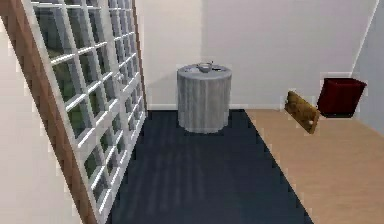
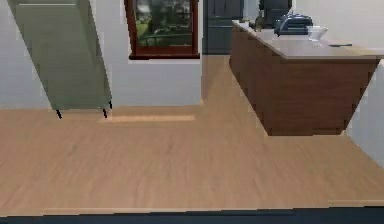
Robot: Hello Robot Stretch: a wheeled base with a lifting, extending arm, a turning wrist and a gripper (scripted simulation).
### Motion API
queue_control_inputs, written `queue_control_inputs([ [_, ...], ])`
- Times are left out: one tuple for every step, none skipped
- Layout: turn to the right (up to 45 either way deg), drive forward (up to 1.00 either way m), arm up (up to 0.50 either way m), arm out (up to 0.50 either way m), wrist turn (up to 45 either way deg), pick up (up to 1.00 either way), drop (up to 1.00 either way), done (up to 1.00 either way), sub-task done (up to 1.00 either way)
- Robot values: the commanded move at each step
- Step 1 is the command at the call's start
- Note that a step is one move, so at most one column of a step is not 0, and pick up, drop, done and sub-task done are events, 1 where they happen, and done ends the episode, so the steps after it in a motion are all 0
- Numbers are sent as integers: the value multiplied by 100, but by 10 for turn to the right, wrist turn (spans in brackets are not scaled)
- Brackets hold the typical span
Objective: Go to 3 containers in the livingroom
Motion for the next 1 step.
queue_control_inputs([
  [0, 100, 0, 0, 0, 0, 0, 0, 0],
])
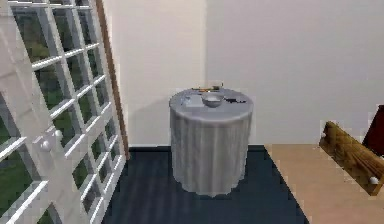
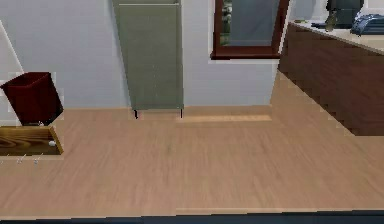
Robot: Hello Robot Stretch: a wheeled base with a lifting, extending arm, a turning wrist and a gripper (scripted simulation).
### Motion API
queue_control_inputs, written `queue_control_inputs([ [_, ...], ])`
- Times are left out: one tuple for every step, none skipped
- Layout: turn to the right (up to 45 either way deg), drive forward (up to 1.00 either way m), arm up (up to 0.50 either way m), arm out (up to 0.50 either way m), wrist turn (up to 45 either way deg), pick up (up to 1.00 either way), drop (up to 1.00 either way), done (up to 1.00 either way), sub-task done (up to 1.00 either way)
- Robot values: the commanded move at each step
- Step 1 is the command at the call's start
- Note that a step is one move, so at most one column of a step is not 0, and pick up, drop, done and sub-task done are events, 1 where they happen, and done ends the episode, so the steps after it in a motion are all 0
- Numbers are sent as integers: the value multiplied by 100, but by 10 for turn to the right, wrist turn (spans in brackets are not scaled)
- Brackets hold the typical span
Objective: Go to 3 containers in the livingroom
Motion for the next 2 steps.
queue_control_inputs([
  [0, 60, 0, 0, 0, 0, 0, 0, 0],
  [0, 0, 0, 0, 0, 0, 0, 0, 100],
])
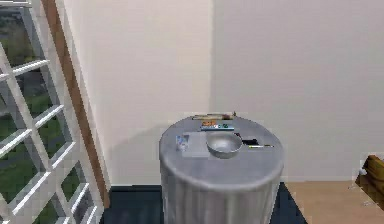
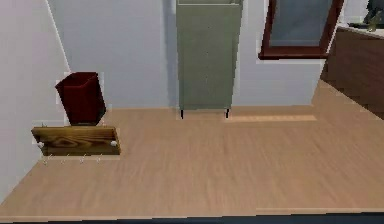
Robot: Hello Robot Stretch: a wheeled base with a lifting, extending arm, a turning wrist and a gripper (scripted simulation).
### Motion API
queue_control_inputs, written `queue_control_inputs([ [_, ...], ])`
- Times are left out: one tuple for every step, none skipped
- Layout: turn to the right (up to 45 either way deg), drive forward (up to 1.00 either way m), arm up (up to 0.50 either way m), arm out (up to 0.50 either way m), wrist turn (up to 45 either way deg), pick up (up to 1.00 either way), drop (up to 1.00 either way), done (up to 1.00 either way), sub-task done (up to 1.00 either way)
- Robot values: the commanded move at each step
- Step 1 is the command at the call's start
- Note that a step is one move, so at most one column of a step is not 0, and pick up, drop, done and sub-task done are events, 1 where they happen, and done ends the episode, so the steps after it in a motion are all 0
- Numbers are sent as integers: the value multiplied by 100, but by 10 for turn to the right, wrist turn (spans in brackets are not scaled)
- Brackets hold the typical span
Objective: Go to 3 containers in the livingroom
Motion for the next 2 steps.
queue_control_inputs([
  [90, 0, 0, 0, 0, 0, 0, 0, 0],
  [0, 0, 0, 0, 0, 0, 0, 100, 0],
])
